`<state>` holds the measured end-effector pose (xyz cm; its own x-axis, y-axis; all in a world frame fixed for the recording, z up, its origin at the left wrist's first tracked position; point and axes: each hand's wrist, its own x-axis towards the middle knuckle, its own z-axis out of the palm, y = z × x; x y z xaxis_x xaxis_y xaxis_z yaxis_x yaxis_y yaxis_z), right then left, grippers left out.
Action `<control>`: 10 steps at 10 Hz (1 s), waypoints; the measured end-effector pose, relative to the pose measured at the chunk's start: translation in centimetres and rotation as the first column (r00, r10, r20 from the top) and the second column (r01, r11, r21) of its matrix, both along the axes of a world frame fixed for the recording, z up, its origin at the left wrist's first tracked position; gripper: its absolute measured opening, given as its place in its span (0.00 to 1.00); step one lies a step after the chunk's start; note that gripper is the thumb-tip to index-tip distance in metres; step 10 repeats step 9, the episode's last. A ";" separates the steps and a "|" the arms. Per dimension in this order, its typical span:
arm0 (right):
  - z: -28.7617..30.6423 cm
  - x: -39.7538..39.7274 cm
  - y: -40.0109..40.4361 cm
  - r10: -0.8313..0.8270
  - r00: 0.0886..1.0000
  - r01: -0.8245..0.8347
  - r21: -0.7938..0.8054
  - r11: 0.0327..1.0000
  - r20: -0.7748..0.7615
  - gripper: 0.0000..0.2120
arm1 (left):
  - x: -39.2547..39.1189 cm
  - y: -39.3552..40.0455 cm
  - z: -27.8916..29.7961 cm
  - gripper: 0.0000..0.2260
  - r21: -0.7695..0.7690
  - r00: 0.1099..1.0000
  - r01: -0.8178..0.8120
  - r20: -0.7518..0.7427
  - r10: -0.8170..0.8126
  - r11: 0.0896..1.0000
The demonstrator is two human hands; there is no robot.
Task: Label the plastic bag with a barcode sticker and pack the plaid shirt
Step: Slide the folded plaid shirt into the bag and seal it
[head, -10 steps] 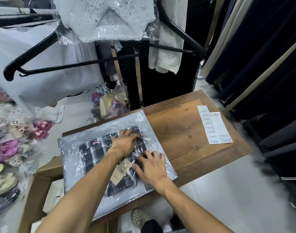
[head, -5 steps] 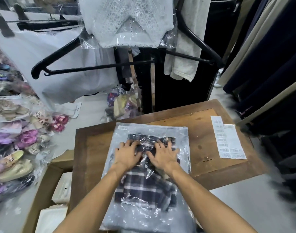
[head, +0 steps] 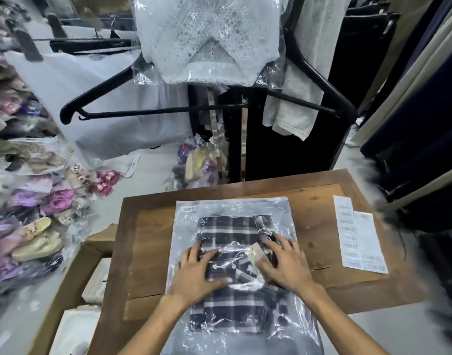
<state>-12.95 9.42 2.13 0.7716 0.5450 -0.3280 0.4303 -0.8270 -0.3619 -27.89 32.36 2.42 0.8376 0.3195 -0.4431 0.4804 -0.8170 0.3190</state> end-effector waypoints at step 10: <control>4.8 11.5 6.3 0.130 0.955 -0.171 -0.136 0.976 -0.266 0.25 | 10.8 4.2 5.7 0.34 -0.158 0.967 -0.085 -0.251 0.043 0.984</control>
